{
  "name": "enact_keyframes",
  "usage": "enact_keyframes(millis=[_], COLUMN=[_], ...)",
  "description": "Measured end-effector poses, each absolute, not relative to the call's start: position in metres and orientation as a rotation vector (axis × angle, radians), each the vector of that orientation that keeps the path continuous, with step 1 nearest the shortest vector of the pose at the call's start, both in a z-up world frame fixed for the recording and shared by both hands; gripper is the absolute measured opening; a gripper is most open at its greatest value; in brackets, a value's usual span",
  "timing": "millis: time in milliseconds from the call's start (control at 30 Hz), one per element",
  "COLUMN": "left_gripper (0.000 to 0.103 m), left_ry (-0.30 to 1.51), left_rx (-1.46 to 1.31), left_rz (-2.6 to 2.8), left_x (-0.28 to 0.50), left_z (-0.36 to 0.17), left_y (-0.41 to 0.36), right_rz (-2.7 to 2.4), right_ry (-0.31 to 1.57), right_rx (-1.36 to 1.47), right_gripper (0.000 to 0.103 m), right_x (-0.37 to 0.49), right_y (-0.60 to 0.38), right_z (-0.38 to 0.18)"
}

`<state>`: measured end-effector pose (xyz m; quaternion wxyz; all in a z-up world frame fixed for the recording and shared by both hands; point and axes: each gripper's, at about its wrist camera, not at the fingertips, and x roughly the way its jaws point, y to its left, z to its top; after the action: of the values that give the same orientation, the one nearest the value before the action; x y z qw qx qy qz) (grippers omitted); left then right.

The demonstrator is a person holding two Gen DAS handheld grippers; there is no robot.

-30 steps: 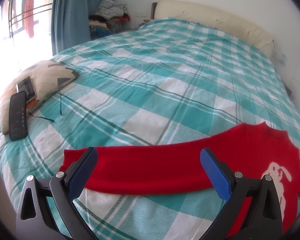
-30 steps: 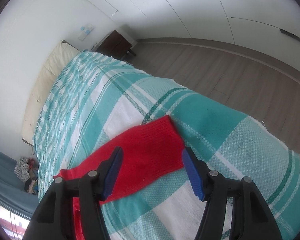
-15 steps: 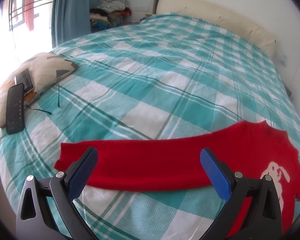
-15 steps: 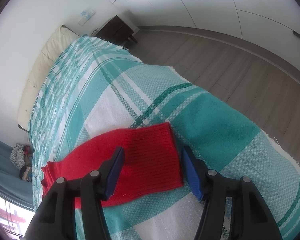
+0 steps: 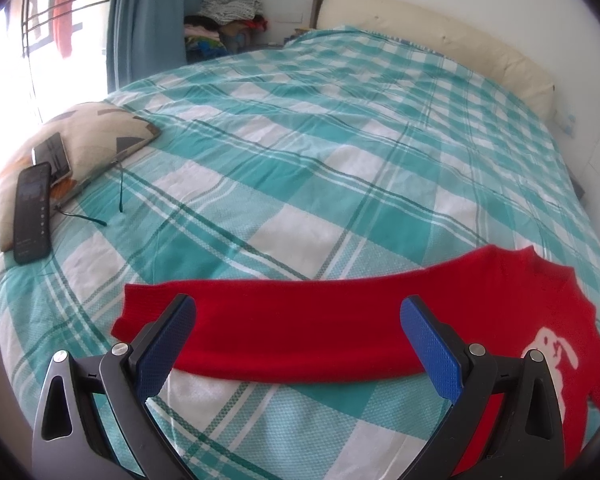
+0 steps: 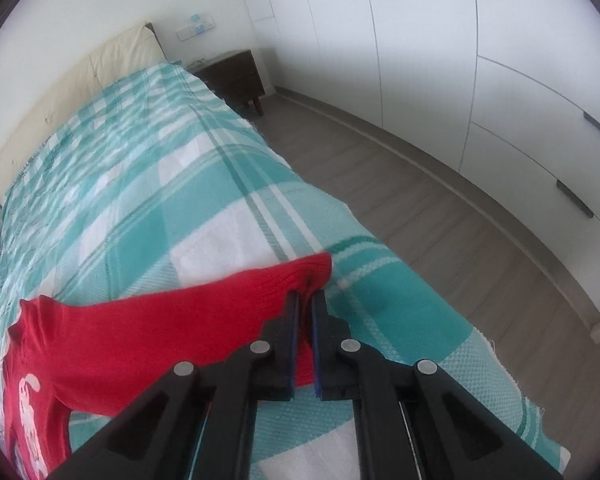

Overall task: Fold small clothes
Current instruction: 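Grasp the sweater collar with the right gripper and lift it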

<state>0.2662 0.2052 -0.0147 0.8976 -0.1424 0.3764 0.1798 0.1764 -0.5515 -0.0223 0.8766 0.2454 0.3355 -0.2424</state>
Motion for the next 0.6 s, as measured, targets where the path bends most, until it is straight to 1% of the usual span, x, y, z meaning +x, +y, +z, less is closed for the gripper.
enact_keyframes(millis=[200,267,333,467,567,600], left_gripper=[0.102,0.102,0.102,0.102,0.102,0.102], left_ry=[0.774,0.769,0.765,0.767,0.775,0.776], left_rx=[-0.316,-0.312,-0.304,-0.297,-0.312,-0.319], left_rz=[0.361,0.356,0.354,0.364,0.369,0.371], left_x=[0.267,0.266,0.265,0.264,0.264,0.263], left_z=[-0.012,-0.01,-0.009,-0.009,-0.012,-0.012], left_y=[0.21,0.208,0.207,0.21,0.216,0.217], right_rz=[-0.163,-0.026,0.092,0.247,0.339,0.391], right_ry=[0.532,0.511,0.513,0.567,0.626,0.661], right_rx=[0.432,0.383,0.327,0.242,0.197,0.206], right_gripper=[0.005,0.005,0.005,0.005,0.006,0.008], right_x=[0.212,0.231,0.251,0.29,0.314,0.321], right_y=[-0.448,-0.4,-0.35,-0.258,-0.198,-0.184], right_z=[0.093,0.127,0.149,0.15,0.126,0.112])
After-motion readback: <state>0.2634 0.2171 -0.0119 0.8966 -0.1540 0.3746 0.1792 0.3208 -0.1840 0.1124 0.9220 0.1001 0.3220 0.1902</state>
